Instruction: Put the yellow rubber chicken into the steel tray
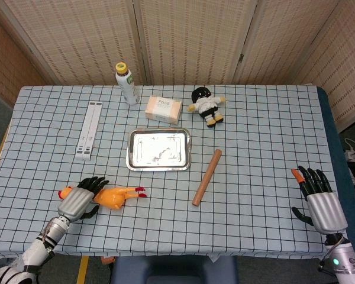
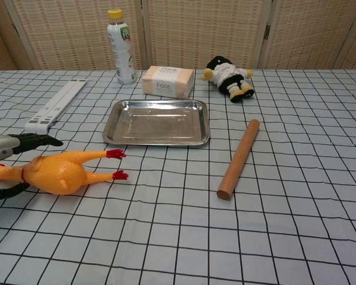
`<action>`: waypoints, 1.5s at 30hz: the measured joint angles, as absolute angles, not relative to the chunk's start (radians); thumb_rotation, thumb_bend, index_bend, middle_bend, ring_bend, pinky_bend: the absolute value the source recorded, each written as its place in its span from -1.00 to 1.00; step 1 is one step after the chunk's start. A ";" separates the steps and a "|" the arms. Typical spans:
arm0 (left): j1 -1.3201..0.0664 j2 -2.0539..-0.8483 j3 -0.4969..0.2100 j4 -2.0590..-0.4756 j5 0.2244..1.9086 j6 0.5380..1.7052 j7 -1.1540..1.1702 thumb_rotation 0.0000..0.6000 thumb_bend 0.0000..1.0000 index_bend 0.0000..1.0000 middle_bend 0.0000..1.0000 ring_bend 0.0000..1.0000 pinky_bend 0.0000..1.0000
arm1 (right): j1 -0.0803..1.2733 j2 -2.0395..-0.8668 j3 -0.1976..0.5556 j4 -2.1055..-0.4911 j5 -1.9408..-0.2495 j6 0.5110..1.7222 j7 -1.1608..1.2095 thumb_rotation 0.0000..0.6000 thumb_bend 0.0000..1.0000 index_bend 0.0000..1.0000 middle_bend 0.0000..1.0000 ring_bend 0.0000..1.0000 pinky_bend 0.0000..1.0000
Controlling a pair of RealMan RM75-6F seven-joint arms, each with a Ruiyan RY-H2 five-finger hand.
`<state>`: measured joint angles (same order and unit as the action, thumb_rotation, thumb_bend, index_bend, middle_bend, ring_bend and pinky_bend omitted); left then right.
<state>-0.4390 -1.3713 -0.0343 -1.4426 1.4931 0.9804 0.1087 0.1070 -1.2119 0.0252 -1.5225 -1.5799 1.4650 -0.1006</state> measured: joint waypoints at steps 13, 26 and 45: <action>-0.472 -1.418 -0.021 -1.347 1.515 0.992 0.014 1.00 0.03 0.26 0.18 -0.28 -0.34 | 0.104 -1.220 0.030 -1.526 -1.560 1.462 -0.126 1.00 -0.69 -1.00 -1.00 -1.00 -1.00; -0.485 -1.480 -0.005 -1.271 1.599 1.117 -0.063 1.00 0.49 0.62 0.50 0.10 0.28 | 0.110 -1.216 0.020 -1.535 -1.592 1.467 -0.083 1.00 -0.69 -1.00 -1.00 -1.00 -1.00; -0.571 -1.540 -0.028 -1.457 1.657 1.112 0.111 1.00 0.48 0.62 0.52 0.17 0.44 | 0.429 -1.076 0.049 -1.976 -1.630 1.045 0.117 1.00 -0.69 -1.00 -1.00 -1.00 -1.00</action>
<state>-0.5711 -1.5397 -0.0281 -1.4573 1.6573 1.1120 0.1110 0.4286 -1.0763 0.0488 -1.9759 -1.6297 1.0448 0.1166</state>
